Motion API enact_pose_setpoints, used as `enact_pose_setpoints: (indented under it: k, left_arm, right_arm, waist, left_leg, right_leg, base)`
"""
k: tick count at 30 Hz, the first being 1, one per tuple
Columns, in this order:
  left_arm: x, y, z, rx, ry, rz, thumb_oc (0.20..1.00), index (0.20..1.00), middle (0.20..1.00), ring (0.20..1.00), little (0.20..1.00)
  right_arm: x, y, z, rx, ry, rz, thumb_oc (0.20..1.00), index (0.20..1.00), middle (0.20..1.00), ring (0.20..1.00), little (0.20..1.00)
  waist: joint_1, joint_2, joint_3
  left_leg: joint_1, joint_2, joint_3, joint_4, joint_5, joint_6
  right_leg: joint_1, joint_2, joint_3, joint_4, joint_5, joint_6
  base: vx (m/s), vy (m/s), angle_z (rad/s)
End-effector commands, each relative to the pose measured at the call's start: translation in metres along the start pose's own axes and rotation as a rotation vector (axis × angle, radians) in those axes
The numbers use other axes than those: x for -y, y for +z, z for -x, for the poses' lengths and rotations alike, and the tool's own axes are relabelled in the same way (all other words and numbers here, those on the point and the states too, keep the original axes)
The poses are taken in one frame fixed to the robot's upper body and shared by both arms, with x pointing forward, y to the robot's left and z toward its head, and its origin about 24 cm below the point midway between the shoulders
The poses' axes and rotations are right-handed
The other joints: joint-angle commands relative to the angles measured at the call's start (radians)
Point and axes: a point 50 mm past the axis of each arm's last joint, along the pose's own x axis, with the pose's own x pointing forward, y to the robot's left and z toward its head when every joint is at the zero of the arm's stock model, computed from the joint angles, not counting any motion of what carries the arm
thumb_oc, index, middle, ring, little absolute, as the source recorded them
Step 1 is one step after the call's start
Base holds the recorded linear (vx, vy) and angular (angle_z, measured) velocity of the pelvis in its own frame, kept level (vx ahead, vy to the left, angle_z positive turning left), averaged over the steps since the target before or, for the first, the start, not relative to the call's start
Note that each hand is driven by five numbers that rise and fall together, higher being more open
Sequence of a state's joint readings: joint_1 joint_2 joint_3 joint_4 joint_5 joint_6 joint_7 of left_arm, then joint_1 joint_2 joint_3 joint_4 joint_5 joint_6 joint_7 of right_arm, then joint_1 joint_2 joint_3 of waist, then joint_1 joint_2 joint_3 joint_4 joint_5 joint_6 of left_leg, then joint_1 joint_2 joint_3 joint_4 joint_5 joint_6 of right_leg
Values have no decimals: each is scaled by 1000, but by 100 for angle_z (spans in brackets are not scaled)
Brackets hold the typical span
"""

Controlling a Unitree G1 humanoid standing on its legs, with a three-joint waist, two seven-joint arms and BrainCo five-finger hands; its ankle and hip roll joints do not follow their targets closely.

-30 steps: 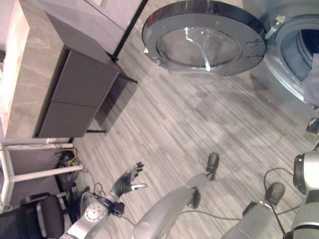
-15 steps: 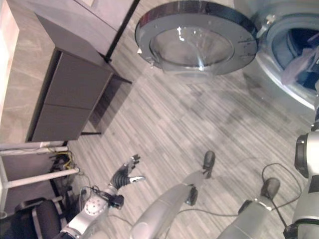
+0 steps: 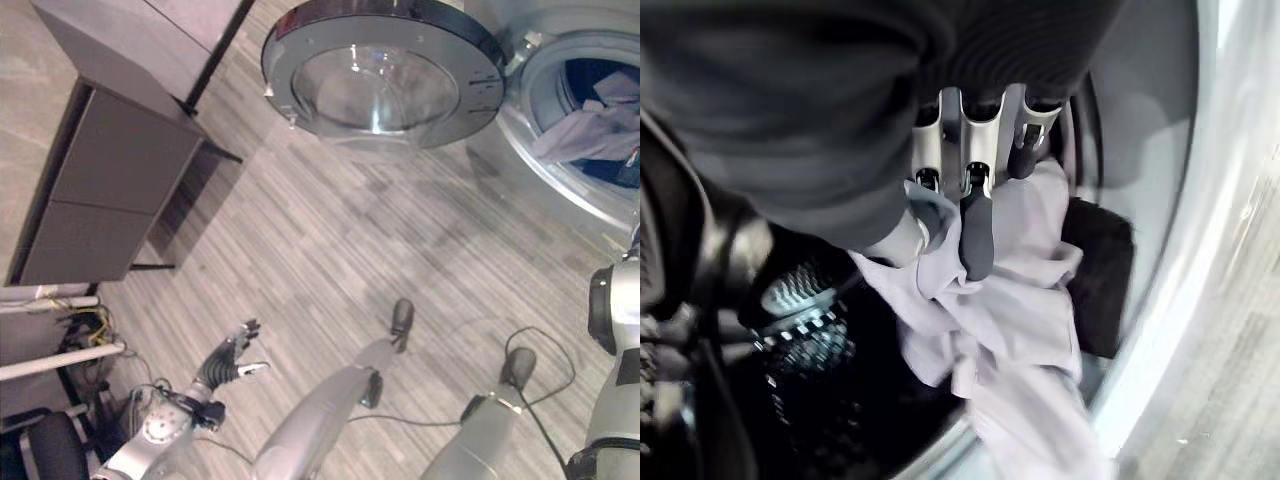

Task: Grab the laundry basket,head to the washer,open it,put in the laundry and shut it.

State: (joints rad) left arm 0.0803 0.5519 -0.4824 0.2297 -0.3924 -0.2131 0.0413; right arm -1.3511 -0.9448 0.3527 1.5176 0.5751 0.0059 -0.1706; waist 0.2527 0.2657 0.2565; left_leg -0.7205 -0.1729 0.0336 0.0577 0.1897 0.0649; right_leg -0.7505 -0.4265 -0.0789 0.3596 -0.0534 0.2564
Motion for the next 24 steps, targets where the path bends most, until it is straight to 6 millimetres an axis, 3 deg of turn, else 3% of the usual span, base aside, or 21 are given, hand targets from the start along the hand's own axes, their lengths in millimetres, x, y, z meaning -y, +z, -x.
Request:
enact_pose_setpoints:
  k: [1,5,6,8,11,14,18,20,23,24]
  left_arm:
    - [-11,8,0,44,18,13,1000,1000,1000,1000,1000]
    - [-12,6,-3,33,7,6,1000,1000,1000,1000,1000]
    - [-11,6,-5,29,7,5,1000,1000,1000,1000,1000]
    - [-11,4,-5,23,8,4,1000,1000,1000,1000,1000]
    - [-10,1,-7,12,8,10,1000,1000,1000,1000,1000]
    - [-10,-3,-6,1,12,19,1000,1000,1000,1000,1000]
    - [-10,-8,-8,-19,22,27,1000,1000,1000,1000,1000]
    - [-11,-11,-7,-32,37,42,1000,1000,1000,1000,1000]
    - [-13,-16,-3,-47,55,58,1000,1000,1000,1000,1000]
    - [-13,-17,-3,-48,54,57,1000,1000,1000,1000,1000]
  right_arm:
    - [29,34,-1,162,-4,-21,1000,1000,1000,1000,1000]
    - [-1,33,2,208,167,-153,1000,1000,1000,1000,1000]
    - [-14,31,5,223,241,-296,1000,1000,1000,1000,1000]
    - [-24,26,8,223,290,-356,1000,1000,1000,1000,1000]
    - [-48,4,14,178,376,-510,1000,1000,1000,1000,1000]
    - [-59,-16,18,134,413,-526,1000,1000,1000,1000,1000]
    - [-90,-68,35,2,504,-530,1000,1000,1000,1000,1000]
    - [-111,-111,56,-106,574,-589,1000,1000,1000,1000,1000]
    - [-121,-151,81,-186,620,-642,1000,1000,1000,1000,1000]
    - [-121,-151,82,-188,619,-642,1000,1000,1000,1000,1000]
  waist:
    - [5,16,37]
    - [9,16,34]
    - [8,23,40]
    - [9,15,35]
    - [5,16,40]
    - [4,9,41]
    - [-21,-10,54]
    - [-45,-26,65]
    - [-75,-45,80]
    - [-75,-46,79]
  left_leg:
    - [-83,93,-20,102,-152,-146]
    - [-90,93,-10,107,-154,-147]
    - [-100,94,0,114,-136,-139]
    - [-90,95,-4,119,-161,-146]
    - [-102,103,13,146,-154,-136]
    - [-99,107,14,159,-162,-135]
    - [-91,120,17,183,-170,-130]
    - [-79,132,17,200,-176,-127]
    - [-58,147,15,208,-179,-126]
    - [-57,147,15,208,-179,-127]
  right_leg:
    - [261,-58,-33,-339,128,5]
    - [264,-61,-32,-363,153,5]
    - [257,-60,-36,-364,174,5]
    - [268,-60,-32,-367,157,5]
    - [261,-59,-35,-369,182,5]
    - [273,-58,-39,-379,186,5]
    - [283,-54,-34,-368,182,5]
    - [288,-48,-26,-349,170,5]
    - [297,-40,-21,-327,156,0]
    - [298,-40,-21,-327,155,0]
  base:
    - [-13,16,-24]
    - [-42,35,-16]
    - [-95,51,-8]
    - [-14,9,-5]
    - [-46,21,-6]
    - [-9,-1,-2]
    - [-41,-11,-2]
    - [-50,-15,-1]
    - [-36,-26,-12]
    - [-40,-50,-21]
